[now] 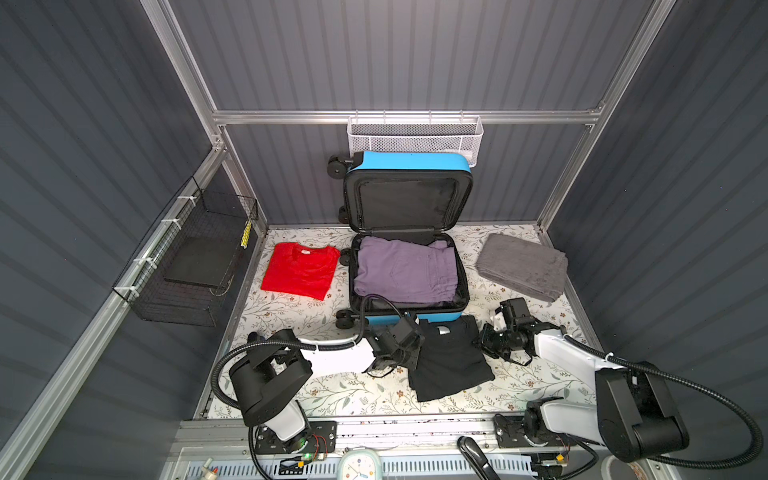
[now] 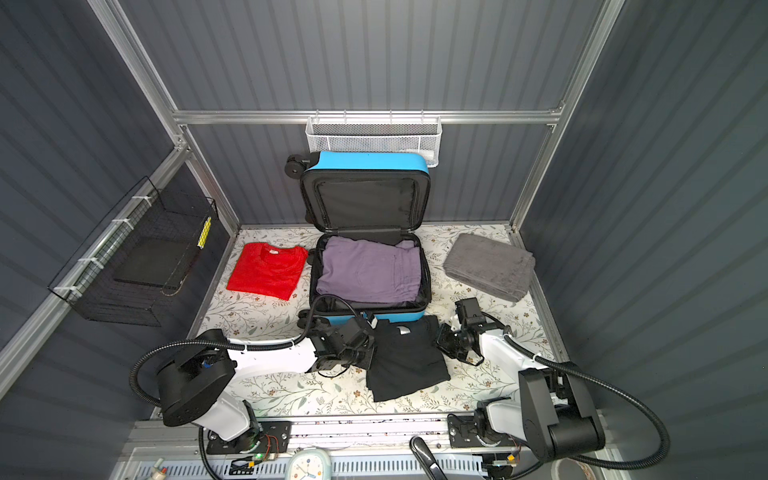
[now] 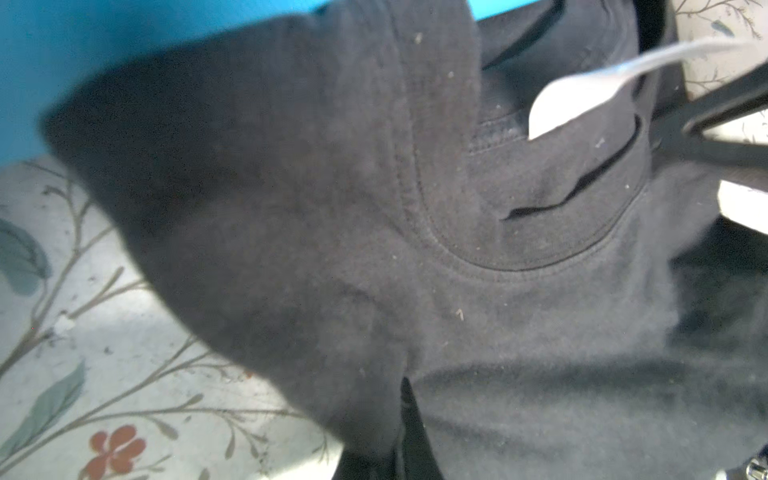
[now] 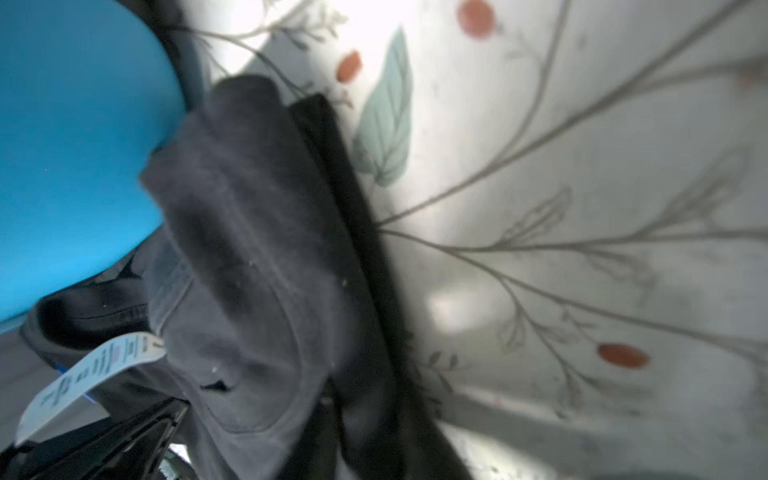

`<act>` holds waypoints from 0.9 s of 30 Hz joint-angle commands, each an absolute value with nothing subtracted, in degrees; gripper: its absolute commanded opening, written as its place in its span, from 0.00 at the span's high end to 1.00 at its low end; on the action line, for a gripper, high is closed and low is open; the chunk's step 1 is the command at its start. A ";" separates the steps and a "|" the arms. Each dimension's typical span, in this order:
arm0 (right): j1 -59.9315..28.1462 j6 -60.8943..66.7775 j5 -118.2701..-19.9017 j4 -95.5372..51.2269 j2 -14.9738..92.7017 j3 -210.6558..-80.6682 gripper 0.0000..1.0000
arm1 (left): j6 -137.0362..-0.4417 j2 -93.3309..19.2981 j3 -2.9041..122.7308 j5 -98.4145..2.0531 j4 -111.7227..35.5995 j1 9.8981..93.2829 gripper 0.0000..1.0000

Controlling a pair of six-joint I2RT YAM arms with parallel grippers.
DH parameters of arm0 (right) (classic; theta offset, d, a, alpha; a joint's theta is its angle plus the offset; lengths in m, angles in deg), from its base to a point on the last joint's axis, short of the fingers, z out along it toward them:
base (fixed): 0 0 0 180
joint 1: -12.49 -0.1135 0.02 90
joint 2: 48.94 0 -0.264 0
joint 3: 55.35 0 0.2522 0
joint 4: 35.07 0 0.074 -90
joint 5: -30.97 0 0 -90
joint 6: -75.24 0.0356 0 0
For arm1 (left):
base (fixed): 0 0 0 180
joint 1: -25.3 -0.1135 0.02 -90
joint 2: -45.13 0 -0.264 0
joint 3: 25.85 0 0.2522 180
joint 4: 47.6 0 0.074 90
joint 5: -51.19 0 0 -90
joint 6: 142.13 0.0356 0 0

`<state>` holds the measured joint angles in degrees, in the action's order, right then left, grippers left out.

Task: Pack the luggage
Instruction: 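Grasp the black T-shirt edges with both grippers, then lift the black T-shirt with both grippers and lay it over the trousers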

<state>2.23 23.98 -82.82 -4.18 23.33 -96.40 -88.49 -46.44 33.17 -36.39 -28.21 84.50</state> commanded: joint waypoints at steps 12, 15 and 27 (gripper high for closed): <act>1.16 25.80 -87.69 11.55 -3.44 -97.22 1.00 | -88.07 -32.07 38.36 -40.86 -18.09 87.45 1.00; 1.06 26.98 -87.75 15.85 -9.17 -99.09 1.00 | -88.34 -29.18 40.56 -41.18 -15.61 87.92 1.00; 0.98 28.40 -86.25 16.97 -5.20 -117.04 1.00 | -81.97 -25.71 54.44 -32.54 -5.30 83.13 1.00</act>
